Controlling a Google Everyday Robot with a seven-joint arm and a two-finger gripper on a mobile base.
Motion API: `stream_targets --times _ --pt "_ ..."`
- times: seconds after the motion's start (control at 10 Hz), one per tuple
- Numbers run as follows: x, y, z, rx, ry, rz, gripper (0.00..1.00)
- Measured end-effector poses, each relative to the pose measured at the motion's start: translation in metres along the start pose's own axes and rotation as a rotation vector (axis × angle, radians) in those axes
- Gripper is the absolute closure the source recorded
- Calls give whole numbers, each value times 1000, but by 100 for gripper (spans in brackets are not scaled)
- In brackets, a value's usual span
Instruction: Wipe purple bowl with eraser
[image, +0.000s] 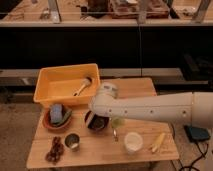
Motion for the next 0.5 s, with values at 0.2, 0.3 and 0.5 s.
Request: stream_targets --times 0.2,0.3,0.5 --pt "-3 10 -5 -16 -7 2 100" --pt "-2 19 -7 -32 -8 8 100" --pt "2 38 -5 -47 -9 25 100"
